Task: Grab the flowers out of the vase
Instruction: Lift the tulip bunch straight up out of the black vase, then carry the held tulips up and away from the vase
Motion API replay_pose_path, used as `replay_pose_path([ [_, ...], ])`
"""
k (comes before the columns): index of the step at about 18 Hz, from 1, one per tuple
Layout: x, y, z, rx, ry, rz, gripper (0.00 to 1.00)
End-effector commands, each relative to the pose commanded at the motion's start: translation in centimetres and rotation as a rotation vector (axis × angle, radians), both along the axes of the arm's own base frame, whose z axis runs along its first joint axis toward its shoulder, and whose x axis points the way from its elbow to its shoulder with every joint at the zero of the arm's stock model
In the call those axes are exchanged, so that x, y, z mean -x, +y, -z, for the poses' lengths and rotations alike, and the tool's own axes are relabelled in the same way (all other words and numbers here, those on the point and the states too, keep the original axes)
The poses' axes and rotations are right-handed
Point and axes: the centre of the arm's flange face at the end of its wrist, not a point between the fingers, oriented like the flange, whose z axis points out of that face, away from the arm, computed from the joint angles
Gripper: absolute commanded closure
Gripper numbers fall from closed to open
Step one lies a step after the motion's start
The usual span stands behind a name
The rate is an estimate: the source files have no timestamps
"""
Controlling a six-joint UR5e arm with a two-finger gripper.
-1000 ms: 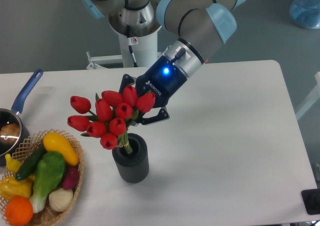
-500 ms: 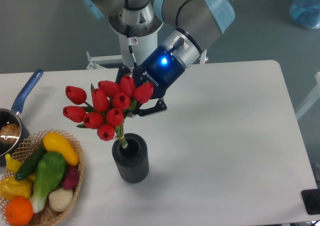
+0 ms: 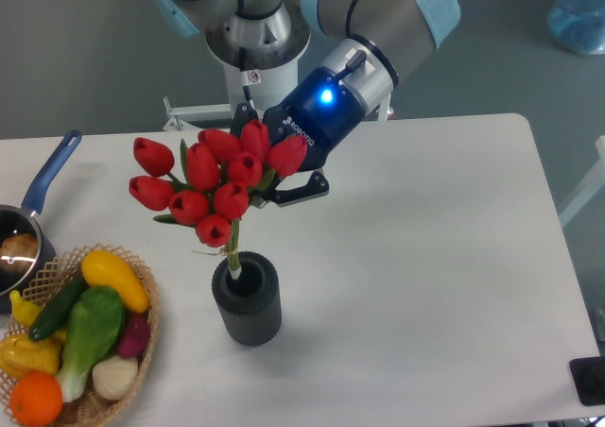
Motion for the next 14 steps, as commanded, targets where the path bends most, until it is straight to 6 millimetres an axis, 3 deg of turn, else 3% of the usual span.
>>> replay_pose_path([
  [8, 1.1, -1.7, -1.9, -0.025, -0.003, -0.034, 0.70],
  [14, 4.8, -4.8, -2.3, -0.001, 0.028, -0.131, 0.70],
])
